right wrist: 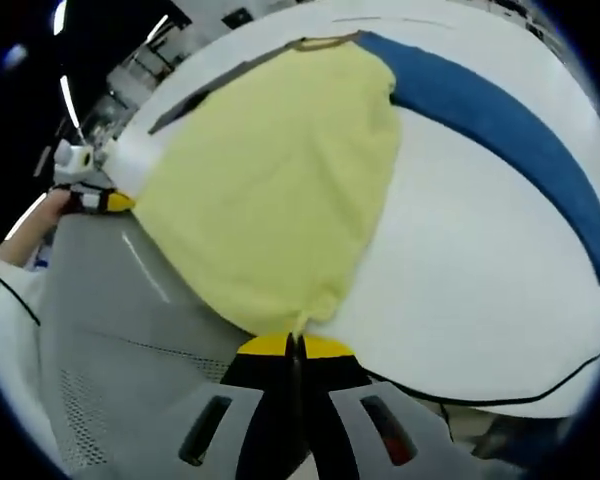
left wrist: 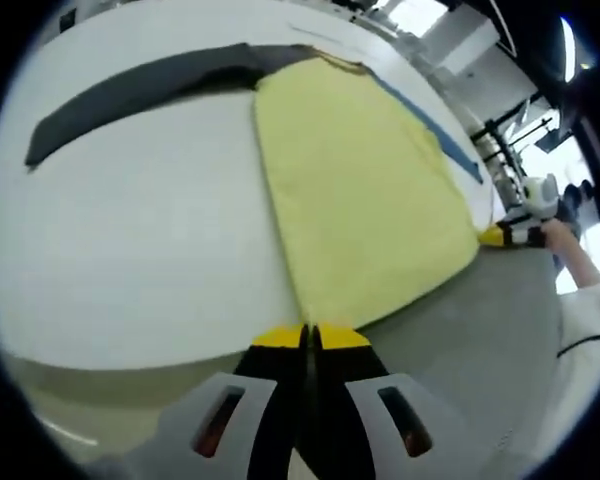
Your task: Fold the garment on the visible template until the final outline fits inside the template.
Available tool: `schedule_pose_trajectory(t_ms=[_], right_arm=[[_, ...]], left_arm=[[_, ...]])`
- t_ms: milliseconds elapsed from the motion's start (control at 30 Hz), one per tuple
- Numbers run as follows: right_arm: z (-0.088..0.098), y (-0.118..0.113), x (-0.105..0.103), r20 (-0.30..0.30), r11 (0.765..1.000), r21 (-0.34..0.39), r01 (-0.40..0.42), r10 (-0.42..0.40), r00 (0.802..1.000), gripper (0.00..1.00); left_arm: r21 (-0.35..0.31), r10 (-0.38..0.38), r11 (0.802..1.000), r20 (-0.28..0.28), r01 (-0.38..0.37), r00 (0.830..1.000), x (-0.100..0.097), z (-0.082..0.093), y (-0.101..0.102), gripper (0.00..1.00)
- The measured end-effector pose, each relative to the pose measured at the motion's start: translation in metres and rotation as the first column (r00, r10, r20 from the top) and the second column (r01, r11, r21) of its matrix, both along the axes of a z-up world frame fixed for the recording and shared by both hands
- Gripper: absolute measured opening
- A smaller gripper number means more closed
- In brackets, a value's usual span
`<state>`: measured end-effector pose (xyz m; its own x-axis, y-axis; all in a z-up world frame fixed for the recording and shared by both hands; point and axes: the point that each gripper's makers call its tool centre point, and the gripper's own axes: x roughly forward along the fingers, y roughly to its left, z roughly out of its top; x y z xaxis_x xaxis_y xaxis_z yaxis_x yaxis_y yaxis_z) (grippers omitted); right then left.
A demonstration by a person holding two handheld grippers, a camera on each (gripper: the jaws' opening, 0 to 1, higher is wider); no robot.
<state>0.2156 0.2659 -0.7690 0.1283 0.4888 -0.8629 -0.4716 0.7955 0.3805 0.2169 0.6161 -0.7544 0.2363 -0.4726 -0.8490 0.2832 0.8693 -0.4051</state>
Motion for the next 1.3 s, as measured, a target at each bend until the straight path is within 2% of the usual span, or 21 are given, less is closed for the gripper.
schedule_pose_trajectory(t_ms=[467,767,1100,1300], right_arm=[[-0.006,-0.003,-0.002,-0.045,0.999,-0.023,-0.024,0.023,0.999,0.03],[-0.01,-0.005,-0.004,-0.082,0.999,-0.032,-0.022,0.019,0.996,0.03],[-0.004,-0.012,-0.01,-0.148,0.998,0.006,0.058,-0.056,0.987,0.03],[-0.001,-0.014,-0.01,-0.157,0.995,0.026,0.096,-0.091,0.983,0.03]], left_arm=[[0.064,-0.051,0.997,-0.033,0.053,0.998,-0.002,-0.006,-0.002,0.0],[0.078,-0.062,0.995,-0.047,0.066,0.997,-0.003,-0.01,-0.001,0.0],[0.08,-0.072,0.994,-0.059,0.077,0.996,-0.004,-0.009,0.0,0.0],[0.077,-0.092,0.992,-0.08,0.098,0.993,-0.005,-0.009,-0.001,0.0]])
